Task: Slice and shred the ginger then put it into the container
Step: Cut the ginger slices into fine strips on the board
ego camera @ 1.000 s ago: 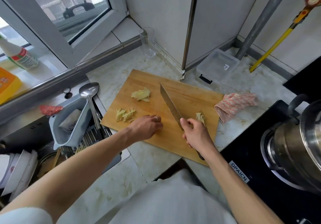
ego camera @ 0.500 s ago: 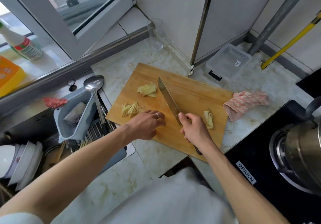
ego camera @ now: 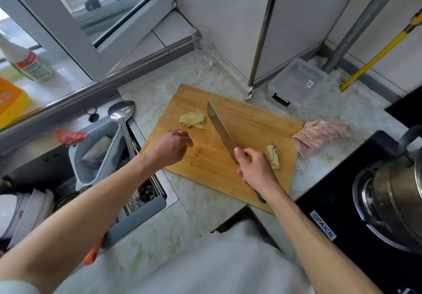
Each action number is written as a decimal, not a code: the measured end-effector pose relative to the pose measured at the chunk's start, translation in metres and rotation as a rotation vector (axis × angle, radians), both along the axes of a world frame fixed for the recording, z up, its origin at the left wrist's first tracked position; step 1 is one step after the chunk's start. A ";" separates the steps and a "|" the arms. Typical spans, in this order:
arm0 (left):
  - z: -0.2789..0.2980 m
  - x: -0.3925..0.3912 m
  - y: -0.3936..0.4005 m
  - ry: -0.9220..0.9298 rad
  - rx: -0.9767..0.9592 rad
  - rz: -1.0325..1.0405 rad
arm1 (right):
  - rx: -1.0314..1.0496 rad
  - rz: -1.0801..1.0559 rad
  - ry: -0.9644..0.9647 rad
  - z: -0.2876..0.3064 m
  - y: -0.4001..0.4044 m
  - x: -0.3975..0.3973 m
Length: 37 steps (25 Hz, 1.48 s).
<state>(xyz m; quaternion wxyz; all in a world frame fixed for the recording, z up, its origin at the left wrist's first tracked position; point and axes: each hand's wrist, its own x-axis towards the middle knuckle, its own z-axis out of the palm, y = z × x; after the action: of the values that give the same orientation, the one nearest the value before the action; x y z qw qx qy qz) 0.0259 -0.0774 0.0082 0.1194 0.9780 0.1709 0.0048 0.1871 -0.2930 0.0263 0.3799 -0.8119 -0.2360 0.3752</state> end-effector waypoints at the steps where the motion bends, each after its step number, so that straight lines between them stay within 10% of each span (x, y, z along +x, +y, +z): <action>1: 0.003 0.003 -0.008 -0.088 -0.058 0.113 | 0.001 -0.004 0.001 0.000 0.001 0.000; 7: -0.008 0.002 -0.022 -0.162 -0.165 0.444 | 0.011 0.009 0.005 0.009 0.006 0.007; 37: -0.008 0.072 0.010 -0.074 -0.369 0.670 | -0.015 -0.078 0.106 0.012 0.013 0.020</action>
<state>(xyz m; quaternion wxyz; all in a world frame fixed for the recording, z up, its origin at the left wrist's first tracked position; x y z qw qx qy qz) 0.0979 -0.0670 0.0004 0.2914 0.8292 0.4745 0.0479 0.2070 -0.2798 0.0382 0.4001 -0.8023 -0.1810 0.4043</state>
